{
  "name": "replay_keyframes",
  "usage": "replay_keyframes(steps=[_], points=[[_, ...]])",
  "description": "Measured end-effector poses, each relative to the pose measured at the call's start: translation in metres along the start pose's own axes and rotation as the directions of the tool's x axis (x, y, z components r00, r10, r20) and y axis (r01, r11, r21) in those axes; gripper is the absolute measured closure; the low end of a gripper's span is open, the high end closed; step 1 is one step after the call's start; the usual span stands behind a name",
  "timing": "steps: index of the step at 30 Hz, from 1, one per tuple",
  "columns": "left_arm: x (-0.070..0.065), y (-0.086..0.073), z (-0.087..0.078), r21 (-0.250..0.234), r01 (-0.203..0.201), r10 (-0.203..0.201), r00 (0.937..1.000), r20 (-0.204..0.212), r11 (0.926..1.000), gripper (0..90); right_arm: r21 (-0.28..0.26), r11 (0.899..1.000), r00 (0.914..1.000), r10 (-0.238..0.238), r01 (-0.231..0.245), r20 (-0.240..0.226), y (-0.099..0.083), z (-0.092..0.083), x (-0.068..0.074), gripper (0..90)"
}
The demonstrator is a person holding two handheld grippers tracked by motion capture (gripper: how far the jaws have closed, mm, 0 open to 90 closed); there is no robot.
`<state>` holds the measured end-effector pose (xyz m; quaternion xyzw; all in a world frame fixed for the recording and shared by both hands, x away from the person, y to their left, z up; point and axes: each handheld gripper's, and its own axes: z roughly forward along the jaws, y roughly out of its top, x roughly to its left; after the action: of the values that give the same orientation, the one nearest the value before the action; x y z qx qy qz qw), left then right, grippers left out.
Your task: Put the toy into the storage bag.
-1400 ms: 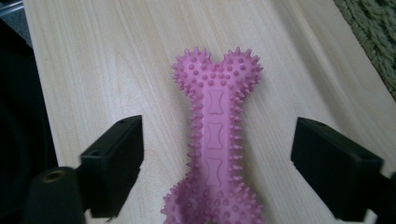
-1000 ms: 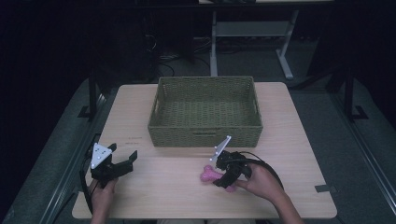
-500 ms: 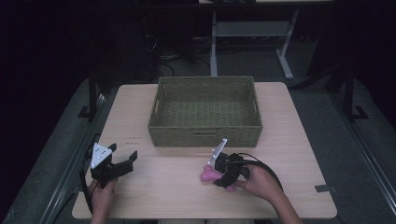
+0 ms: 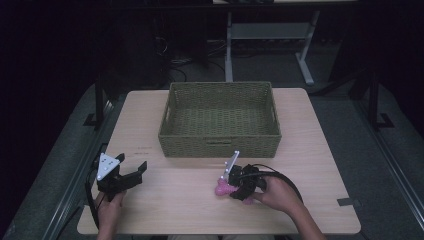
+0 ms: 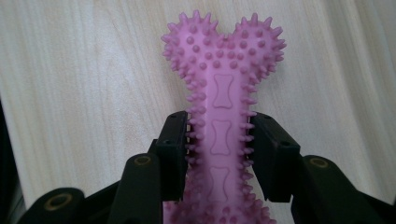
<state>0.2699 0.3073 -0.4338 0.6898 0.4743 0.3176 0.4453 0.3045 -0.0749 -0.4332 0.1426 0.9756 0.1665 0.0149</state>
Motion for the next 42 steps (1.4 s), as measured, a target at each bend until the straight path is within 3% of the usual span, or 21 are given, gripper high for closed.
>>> replay_keyframes(steps=[13, 19, 42], points=[[0.001, 0.0, 0.0, -0.005, 0.012, -0.012, 0.9999, -0.004, 0.9999, 13.9, -0.061, 0.998, 0.9978, -0.032, 0.028, -0.057, 0.009, -0.033, -0.022, 58.3], [0.001, -0.001, 0.0, -0.002, 0.011, -0.011, 0.9999, -0.003, 0.9999, 13.8, -0.09, 0.996, 0.9957, -0.03, 0.022, -0.087, 0.012, -0.05, -0.039, 58.4], [0.001, 0.0, 0.001, 0.002, 0.002, -0.002, 1.0, 0.001, 1.0, 13.9, -0.09, 0.994, 0.9939, -0.064, 0.056, -0.09, 0.027, -0.081, -0.065, 58.3]])
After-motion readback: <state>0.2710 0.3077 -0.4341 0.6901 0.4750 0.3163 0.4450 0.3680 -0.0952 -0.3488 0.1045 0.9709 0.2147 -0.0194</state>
